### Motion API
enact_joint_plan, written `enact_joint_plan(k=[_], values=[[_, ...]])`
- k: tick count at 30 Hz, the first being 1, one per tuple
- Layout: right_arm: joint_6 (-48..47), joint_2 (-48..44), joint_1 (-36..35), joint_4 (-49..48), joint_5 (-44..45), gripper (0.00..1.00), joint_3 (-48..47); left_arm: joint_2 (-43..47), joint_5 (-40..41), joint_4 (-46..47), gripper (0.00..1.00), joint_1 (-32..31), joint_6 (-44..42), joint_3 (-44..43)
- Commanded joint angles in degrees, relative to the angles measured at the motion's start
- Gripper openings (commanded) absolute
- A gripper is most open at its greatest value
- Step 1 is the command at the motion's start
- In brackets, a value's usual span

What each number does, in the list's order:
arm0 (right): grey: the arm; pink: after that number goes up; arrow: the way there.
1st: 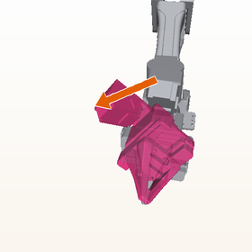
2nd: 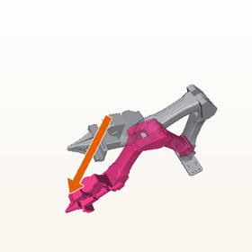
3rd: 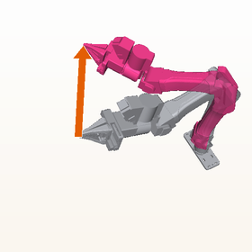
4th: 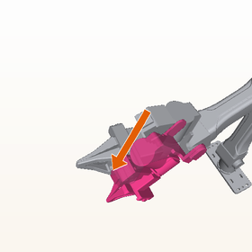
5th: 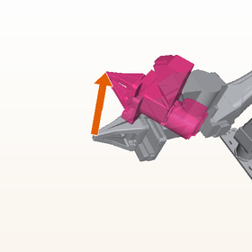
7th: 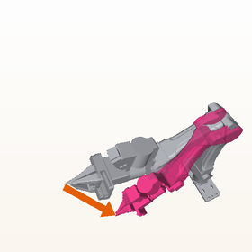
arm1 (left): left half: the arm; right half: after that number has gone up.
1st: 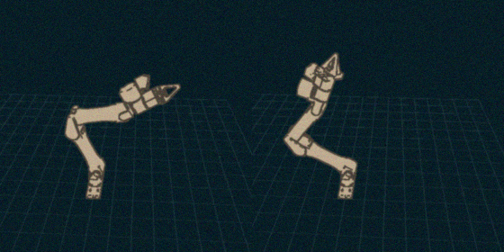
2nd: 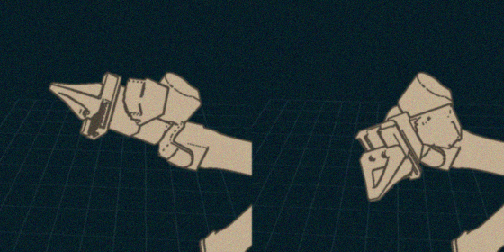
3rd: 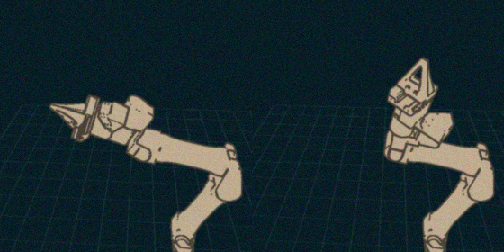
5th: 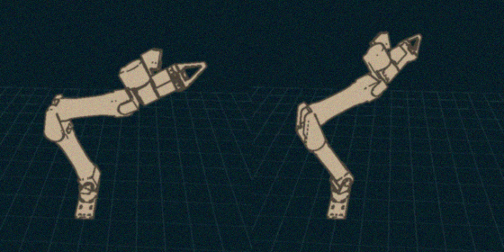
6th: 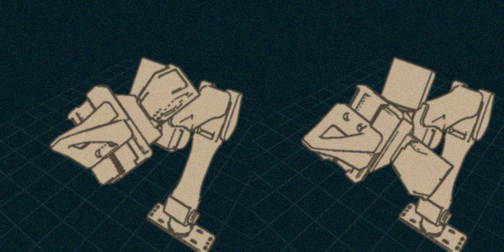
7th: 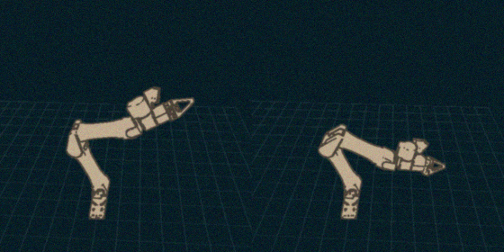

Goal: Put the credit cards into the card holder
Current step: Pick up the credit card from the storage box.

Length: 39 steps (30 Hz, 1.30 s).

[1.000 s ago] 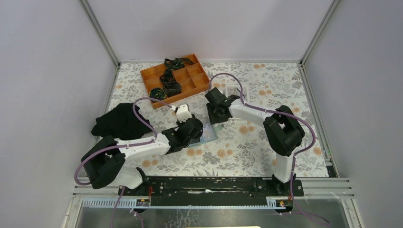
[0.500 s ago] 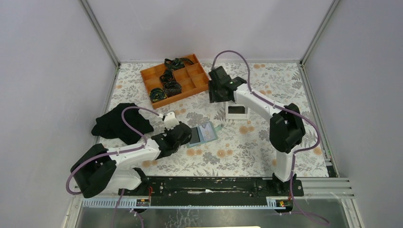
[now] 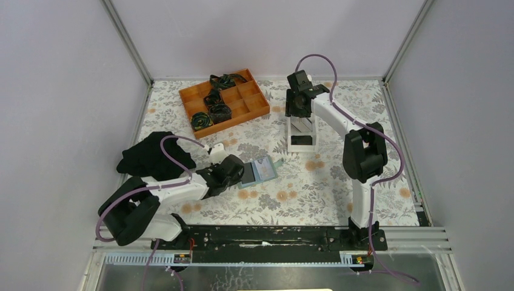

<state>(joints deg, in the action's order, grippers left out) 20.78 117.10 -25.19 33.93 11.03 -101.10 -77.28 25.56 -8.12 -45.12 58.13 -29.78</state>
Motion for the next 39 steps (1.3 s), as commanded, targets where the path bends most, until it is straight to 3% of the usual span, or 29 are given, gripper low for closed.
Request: enact_joint_plan(k=[1,19,30,39], values=[[-0.4,-0.1,0.8,0.4,1.0,0.55,-2.3,-2.3,-1.8,1.5,0.42,1.6,-2.1,-0.9],[0.2,0.6,4.7,-0.9,-1.4,0.56,-0.4,-6.6,-3.7,2.3,0.42,5.4,-5.5,-3.7],[2.5,2.9,6.9,-3.6,-10.8,0.56,1.6,1.9,1.9,-0.8,0.42,5.5,-5.0,-3.2],[3.5,2.2,7.7,-5.1,-13.2,0.56,4.9,8.1,5.0,-3.1,0.42,5.5,-5.7,-3.3]])
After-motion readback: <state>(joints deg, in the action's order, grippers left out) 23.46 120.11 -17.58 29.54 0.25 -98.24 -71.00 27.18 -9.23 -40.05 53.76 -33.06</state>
